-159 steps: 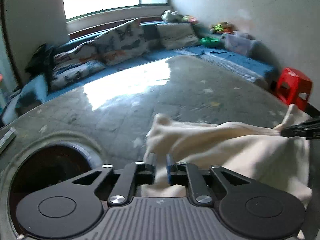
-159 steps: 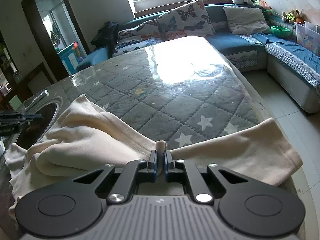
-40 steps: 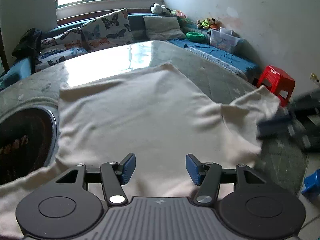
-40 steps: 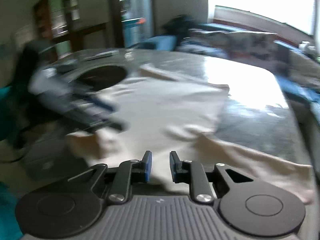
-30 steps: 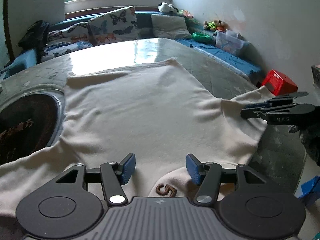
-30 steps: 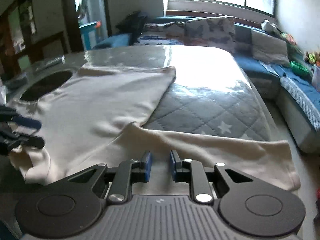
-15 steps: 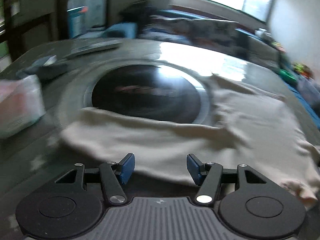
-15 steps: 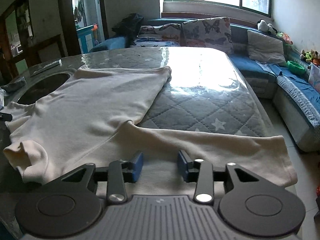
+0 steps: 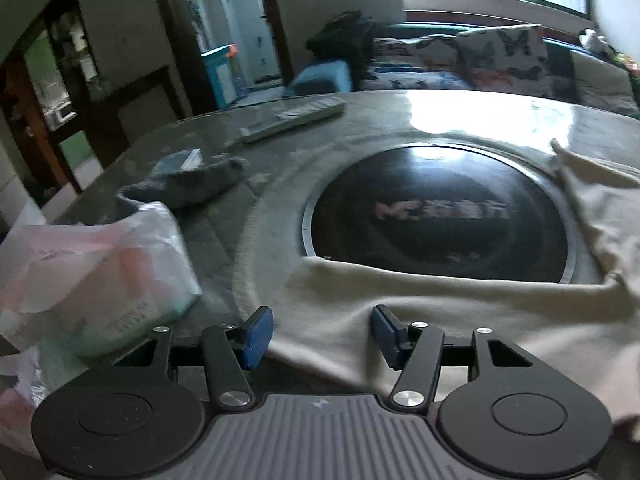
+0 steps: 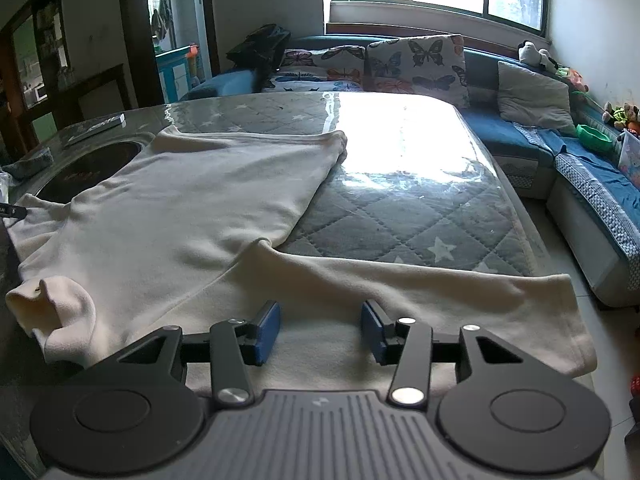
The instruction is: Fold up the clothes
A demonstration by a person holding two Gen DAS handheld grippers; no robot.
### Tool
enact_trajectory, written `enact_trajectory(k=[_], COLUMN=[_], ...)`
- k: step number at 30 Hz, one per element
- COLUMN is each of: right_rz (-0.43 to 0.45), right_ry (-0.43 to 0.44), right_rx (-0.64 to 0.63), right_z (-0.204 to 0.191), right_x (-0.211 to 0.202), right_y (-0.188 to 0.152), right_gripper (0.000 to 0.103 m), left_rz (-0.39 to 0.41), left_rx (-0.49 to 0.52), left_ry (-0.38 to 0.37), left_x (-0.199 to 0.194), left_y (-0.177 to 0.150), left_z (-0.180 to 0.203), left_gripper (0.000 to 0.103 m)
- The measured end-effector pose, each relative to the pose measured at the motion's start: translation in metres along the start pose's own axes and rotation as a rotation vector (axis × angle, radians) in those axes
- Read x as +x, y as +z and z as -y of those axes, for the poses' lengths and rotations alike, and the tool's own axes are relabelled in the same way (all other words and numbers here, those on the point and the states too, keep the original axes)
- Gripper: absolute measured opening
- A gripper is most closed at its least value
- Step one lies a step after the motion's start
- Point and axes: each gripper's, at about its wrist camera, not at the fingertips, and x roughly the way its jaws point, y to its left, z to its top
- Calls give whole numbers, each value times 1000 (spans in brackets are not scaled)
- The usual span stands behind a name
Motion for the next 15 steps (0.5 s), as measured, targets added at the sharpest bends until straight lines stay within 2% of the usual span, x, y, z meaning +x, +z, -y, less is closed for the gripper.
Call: enact_trajectory(k=[3, 5, 9, 13, 15], right_rz=[1, -1, -2, 5, 8], right_ry=[0, 2, 5, 5, 9], right_rx=[-3, -2, -4, -4, -1], right_z=[-1, -1, -3, -5, -5], right_x=[1, 2, 2, 3, 3], right_y=[0, 1, 1, 0, -1], right_gripper=[50, 54, 58, 62, 64], left_rz=[-38, -39, 14, 52, 57], left_rx=[-48, -70, -44, 11, 44], left_ry=[4, -31, -172, -353, -415], left_x=[4, -4, -34, -55, -54], left_y=[7, 13, 27, 44, 56], left_z=[-11, -10, 12, 55, 80], left_gripper=[60, 58, 58, 58, 58])
